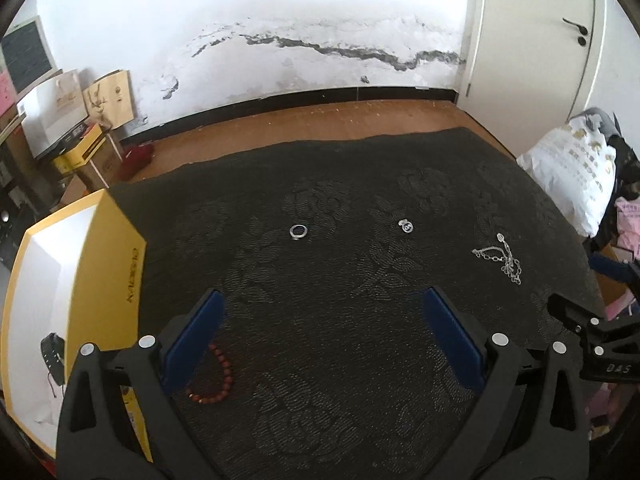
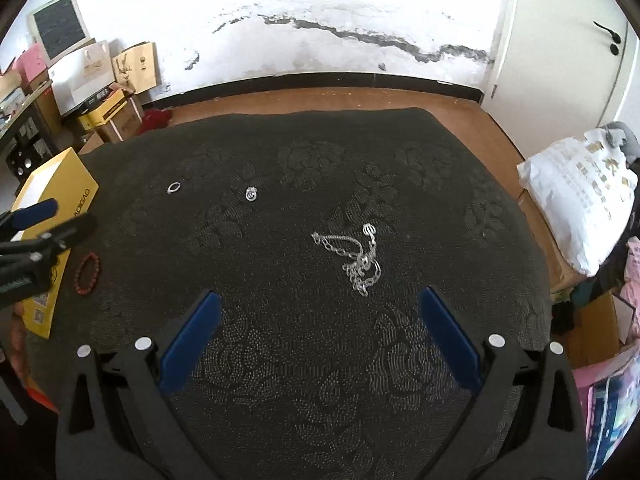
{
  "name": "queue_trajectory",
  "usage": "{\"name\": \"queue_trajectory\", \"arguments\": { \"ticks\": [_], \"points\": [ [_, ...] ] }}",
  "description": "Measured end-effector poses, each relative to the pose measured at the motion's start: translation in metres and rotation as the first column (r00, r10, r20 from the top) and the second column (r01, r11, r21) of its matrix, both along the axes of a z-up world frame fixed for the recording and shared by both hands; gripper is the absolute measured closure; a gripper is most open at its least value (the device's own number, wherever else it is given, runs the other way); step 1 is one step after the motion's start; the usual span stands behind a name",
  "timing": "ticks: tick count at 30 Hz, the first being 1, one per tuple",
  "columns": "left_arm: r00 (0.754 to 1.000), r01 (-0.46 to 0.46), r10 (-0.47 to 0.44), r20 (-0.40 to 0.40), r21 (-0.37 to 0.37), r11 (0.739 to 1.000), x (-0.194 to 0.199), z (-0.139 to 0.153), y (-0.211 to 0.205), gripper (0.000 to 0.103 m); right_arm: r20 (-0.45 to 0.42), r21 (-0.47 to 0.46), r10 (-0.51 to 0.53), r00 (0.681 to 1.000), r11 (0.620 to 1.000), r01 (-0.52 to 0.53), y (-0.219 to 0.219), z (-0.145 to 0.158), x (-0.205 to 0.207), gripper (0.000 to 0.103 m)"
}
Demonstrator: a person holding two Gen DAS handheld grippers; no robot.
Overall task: Organize jewelry
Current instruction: 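Move both tools back over the rug toward the remaining jewelry, then grasp the silver ring with the left tool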
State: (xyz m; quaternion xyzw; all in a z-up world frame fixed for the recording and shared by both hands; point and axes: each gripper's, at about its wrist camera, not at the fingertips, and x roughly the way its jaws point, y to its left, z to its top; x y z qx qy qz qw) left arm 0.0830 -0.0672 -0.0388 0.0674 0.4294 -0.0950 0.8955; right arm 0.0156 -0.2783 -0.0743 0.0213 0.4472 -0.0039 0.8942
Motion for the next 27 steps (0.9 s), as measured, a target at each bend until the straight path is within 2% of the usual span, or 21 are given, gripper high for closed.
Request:
{"name": "queue_trajectory", "arguments": {
  "ticks": [5, 11, 16, 19, 24, 27],
  "points": [
    [1.0, -0.003, 0.003, -0.021, 0.006, 1.0, 0.011, -0.01, -0.003, 0.006, -0.002, 0.005, 0.032, 1.0, 0.999, -0.031, 0.011, 0.002, 0.015, 0.007],
    [0.999, -0.026, 0.025, -0.041, -0.027, 0.999, 0.039, -0.022, -0.001, 0.006, 0.003, 0.001, 0.05, 0.999, 0.999, -0.05, 0.023, 0.006, 0.024, 0.007],
    [0.997, -0.06, 0.06, -0.052, 0.012, 0.998, 0.071, -0.05, -0.001, 0.006, -0.011, -0.016, 0.063, 0.998, 0.998, -0.063, 0.032, -0.001, 0.038, 0.007],
    [0.992, -0.098, 0.098, -0.075, -0.005, 0.995, 0.085, -0.064, 0.007, 0.006, -0.019, -0.017, 0.066, 0.998, 0.998, -0.066, 0.033, -0.005, 0.047, 0.007],
    [0.994, -0.091, 0.092, -0.06, 0.029, 0.995, 0.104, -0.081, 0.005, 0.006, -0.036, -0.011, 0.072, 0.997, 0.997, -0.073, 0.038, -0.012, 0.062, 0.007],
    [0.994, -0.081, 0.081, -0.067, 0.01, 0.997, 0.116, -0.091, 0.004, 0.006, -0.041, -0.004, 0.081, 0.996, 0.997, -0.081, 0.043, -0.013, 0.069, 0.007]
  ]
}}
